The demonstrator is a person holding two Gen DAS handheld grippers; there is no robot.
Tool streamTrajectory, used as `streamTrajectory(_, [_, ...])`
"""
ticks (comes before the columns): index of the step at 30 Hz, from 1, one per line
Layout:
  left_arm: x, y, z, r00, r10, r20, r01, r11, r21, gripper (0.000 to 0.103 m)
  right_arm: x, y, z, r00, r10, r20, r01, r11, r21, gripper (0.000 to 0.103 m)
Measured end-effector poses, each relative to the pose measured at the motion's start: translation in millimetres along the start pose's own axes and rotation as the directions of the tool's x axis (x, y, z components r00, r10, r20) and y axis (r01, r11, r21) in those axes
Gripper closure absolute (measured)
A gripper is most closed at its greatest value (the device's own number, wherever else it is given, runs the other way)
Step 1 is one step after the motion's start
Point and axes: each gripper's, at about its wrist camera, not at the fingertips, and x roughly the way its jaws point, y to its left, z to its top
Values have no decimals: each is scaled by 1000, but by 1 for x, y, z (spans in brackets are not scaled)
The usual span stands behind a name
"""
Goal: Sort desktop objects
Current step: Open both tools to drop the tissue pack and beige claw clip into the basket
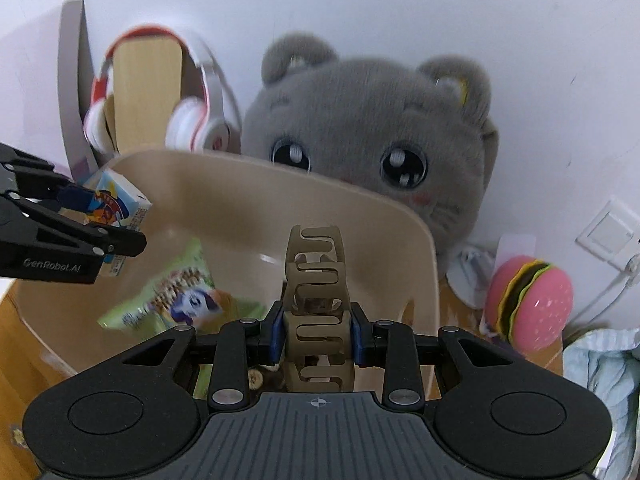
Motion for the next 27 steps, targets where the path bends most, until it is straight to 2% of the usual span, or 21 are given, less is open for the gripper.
streamTrajectory(5, [10,-6,-7,999,-14,-38,15,1000,18,56,16,8,-7,999,-21,-49,19,999,-39,73])
streamTrajectory(9, [8,-4,-10,999,-32,-28,32,999,-6,52,23,13,-10,997,-32,-70,27,997,-72,71])
streamTrajectory(10, [7,-4,-10,999,-33,-25,33,999,-9,46,24,14,-11,997,-33,-73,27,997,-74,63])
streamTrajectory(12, [2,-3,-10,999,-34,-6,34,999,-11,41,25,15,-12,997,-37,-73,32,997,-74,60])
streamTrajectory(16, [-12,1,-12,999,-36,36,37,999,-23,35,20,16,-14,997,-44,-58,40,997,-73,42])
streamTrajectory(20, [-34,7,-17,995,-57,79,59,998,-25,33,1,18,-15,998,-57,0,56,995,-86,28])
streamTrajectory(24, [-60,11,-29,990,-74,119,74,997,2,31,-29,16,-20,996,-52,77,59,994,-90,23])
streamTrajectory(27, [-77,14,-42,987,-95,132,92,995,31,30,-50,13,-29,992,-46,121,57,994,-90,13])
